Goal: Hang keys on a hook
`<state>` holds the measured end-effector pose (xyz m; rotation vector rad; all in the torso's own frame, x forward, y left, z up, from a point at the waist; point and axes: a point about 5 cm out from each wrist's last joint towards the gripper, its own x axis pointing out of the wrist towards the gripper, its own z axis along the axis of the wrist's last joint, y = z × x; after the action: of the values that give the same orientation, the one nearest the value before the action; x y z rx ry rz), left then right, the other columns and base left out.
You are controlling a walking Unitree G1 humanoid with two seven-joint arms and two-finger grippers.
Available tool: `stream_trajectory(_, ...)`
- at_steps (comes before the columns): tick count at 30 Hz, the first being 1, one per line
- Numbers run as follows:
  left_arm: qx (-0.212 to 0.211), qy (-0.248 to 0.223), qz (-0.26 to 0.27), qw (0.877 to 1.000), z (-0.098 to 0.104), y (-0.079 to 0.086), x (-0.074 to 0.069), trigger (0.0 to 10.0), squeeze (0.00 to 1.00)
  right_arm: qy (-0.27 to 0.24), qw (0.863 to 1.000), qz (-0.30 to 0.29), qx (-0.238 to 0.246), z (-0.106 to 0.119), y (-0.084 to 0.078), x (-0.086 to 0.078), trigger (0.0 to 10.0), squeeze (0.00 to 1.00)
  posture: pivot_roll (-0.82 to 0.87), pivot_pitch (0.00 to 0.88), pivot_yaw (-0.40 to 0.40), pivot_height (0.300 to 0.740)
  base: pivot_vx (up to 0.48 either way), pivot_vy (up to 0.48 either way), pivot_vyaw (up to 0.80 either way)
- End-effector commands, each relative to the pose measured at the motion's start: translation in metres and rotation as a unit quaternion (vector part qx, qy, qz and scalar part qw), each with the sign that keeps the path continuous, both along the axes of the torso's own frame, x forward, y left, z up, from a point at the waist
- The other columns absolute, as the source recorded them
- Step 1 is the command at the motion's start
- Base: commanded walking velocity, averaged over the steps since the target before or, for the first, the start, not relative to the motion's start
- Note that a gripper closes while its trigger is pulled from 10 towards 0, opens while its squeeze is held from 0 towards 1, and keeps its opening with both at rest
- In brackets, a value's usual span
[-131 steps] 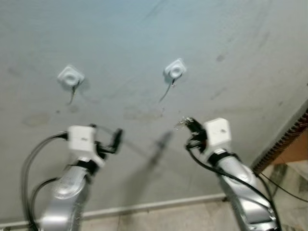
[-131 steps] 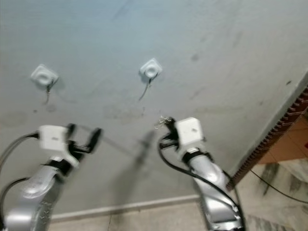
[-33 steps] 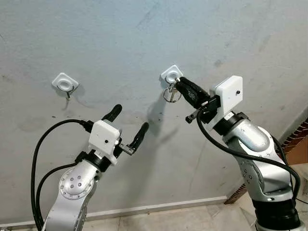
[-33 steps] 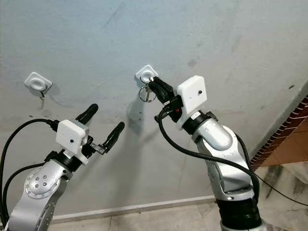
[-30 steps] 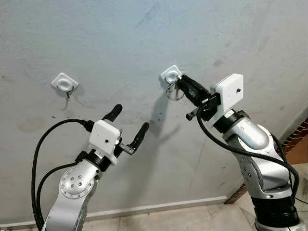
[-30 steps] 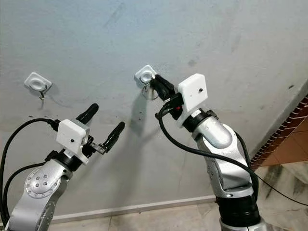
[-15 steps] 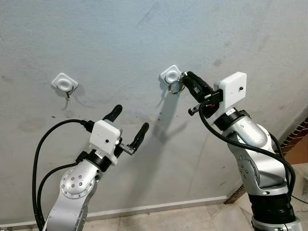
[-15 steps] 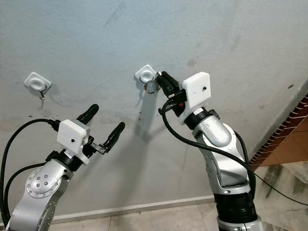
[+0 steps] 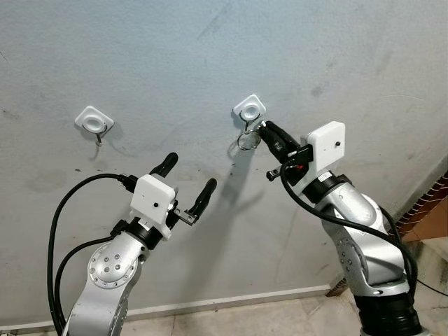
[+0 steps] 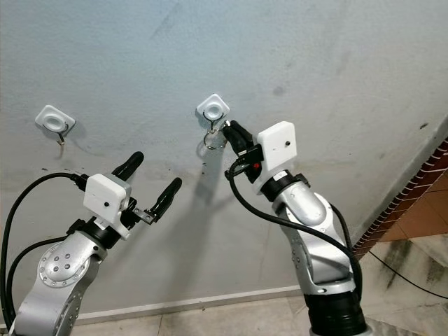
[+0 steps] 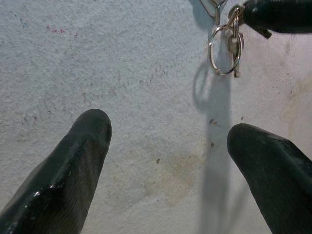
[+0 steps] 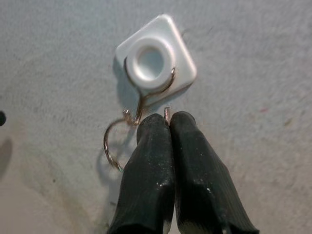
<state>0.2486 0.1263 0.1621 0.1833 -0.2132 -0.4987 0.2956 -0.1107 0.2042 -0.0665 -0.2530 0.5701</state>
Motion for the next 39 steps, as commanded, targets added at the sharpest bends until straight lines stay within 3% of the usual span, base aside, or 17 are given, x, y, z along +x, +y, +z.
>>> stream_trajectory(1,0.004,-0.002,-0.001,1.000,0.000,0.000,0.002,10.0,0.00,0.005,1.000,-0.005,-0.001,-0.001,0.002,-0.001,10.0,0.00,0.09,0.000,0.008,0.740,0.000,0.000,0.00)
stream_trajectory(6,0.002,-0.003,0.000,1.000,0.001,-0.001,0.003,10.0,0.00,0.019,0.999,-0.035,-0.003,-0.010,0.003,-0.002,10.0,0.00,0.09,0.000,0.007,0.740,0.000,0.000,0.00)
stream_trajectory(7,0.002,-0.003,0.000,1.000,0.001,-0.001,0.002,10.0,0.00,0.024,0.999,-0.035,0.000,-0.012,0.004,-0.002,10.0,0.91,0.09,0.000,0.007,0.740,0.000,0.000,0.00)
stream_trajectory(8,0.002,-0.003,-0.001,1.000,0.001,-0.001,0.002,10.0,0.00,0.027,0.999,-0.034,0.003,-0.013,0.004,-0.003,10.0,0.91,0.09,0.000,0.006,0.740,0.000,0.000,0.00)
stream_trajectory(9,0.002,-0.003,0.000,1.000,0.001,-0.001,0.002,10.0,0.00,0.030,0.999,-0.033,0.004,-0.016,0.005,-0.004,10.0,1.00,0.09,0.000,0.007,0.740,0.000,0.000,0.00)
stream_trajectory(22,-0.002,-0.010,-0.029,1.000,0.002,-0.010,0.001,10.0,0.00,0.055,0.998,-0.036,-0.015,-0.029,0.004,-0.008,10.0,1.00,0.08,0.000,0.002,0.740,0.000,0.000,0.00)
stream_trajectory(31,-0.007,-0.008,-0.017,1.000,0.001,-0.009,0.001,10.0,0.00,0.057,0.997,-0.035,-0.026,-0.034,0.003,-0.010,10.0,1.00,0.08,0.000,-0.006,0.740,0.000,0.000,0.00)
stream_trajectory(35,-0.003,0.003,-0.004,1.000,-0.004,-0.005,0.001,10.0,0.00,0.056,0.997,-0.039,-0.030,-0.035,0.002,-0.011,10.0,1.00,0.08,0.000,-0.010,0.740,0.000,0.000,0.00)
stream_trajectory(39,0.005,0.033,0.063,0.997,-0.017,0.016,-0.004,10.0,0.00,0.057,0.997,-0.046,-0.037,-0.040,-0.004,-0.020,10.0,1.00,0.08,0.000,-0.015,0.740,0.000,0.000,0.00)
